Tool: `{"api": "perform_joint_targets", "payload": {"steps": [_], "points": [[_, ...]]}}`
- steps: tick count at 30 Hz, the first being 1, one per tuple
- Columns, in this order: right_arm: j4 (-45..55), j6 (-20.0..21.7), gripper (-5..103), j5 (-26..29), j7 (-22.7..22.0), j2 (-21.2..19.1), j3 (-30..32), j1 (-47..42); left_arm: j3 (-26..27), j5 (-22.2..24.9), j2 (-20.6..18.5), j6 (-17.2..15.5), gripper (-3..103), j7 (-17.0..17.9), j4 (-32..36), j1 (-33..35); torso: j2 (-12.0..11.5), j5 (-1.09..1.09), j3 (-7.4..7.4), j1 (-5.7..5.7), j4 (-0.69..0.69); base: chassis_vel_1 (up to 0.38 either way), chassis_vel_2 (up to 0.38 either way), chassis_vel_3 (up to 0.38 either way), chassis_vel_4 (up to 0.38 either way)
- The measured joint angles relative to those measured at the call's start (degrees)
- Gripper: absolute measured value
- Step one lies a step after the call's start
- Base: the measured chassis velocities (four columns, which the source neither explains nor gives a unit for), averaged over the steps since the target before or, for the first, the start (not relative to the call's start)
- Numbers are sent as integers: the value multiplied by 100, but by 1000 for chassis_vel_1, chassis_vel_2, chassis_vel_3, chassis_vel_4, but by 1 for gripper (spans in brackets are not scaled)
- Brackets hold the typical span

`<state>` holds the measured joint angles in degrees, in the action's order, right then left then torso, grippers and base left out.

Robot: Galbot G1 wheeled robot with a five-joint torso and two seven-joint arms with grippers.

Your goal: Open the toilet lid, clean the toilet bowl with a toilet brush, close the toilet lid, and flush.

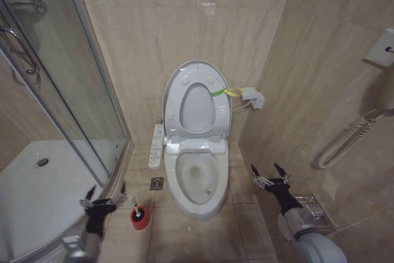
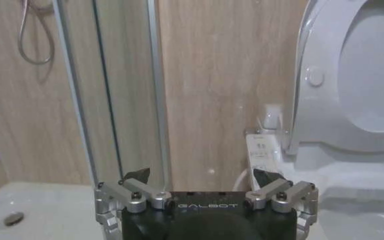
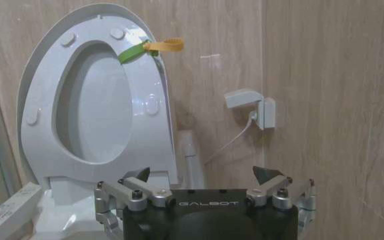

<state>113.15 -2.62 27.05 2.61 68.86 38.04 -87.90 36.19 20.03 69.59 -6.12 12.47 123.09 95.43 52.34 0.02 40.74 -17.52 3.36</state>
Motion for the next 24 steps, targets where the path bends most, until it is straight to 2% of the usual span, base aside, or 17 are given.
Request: {"api": "perform_joint_targets", "payload": {"steps": [2, 4, 6, 7, 10, 18, 20, 23, 24], "points": [[0, 0, 100, 0, -1, 0, 1, 2, 31, 55, -37, -14, 100, -37, -18, -6, 0, -7, 0, 0, -1, 0, 0, 0, 0], [0, -1, 100, 0, -2, -1, 3, 1, 472, 557, -445, -86, 100, -277, -179, -124, 0, -4, 0, 0, 0, 0, 0, 0, 0], [0, -1, 100, 0, -2, -1, 2, 1, 596, 711, -562, -110, 100, -351, -226, -157, 0, -3, 0, 0, -3, 0, 0, 0, 0], [0, 0, 100, 0, -2, 0, 2, 1, 742, 881, -701, -132, 100, -435, -277, -200, 0, -4, 0, 0, 1, 0, 0, 0, 0], [0, -1, 100, 0, -1, -1, 2, 1, 1213, 1431, -1140, -203, 100, -704, -446, -330, 0, 0, 0, -1, 1, 0, 0, 0, 0], [0, -1, 100, 0, -1, 0, 1, 1, 1271, 1547, -1202, -220, 100, -762, -483, -353, 0, -4, 0, 0, -1, 0, 0, 0, 0], [0, -1, 100, 0, -2, 0, 1, 1, 1247, 1571, -1201, -133, 100, -764, -513, -410, 0, -2, 0, 0, -2, 0, 0, 0, 0], [0, -1, 100, 0, -1, 0, 1, 1, 963, 1611, -1071, 478, 100, -739, -662, -743, 0, -4, 0, 0, -1, 0, 0, 0, 0], [0, -1, 100, 0, -1, 0, 1, 1, 963, 1611, -1071, 478, 100, -739, -662, -743, 0, -4, 0, 0, -1, 0, 0, 0, 0]]}}
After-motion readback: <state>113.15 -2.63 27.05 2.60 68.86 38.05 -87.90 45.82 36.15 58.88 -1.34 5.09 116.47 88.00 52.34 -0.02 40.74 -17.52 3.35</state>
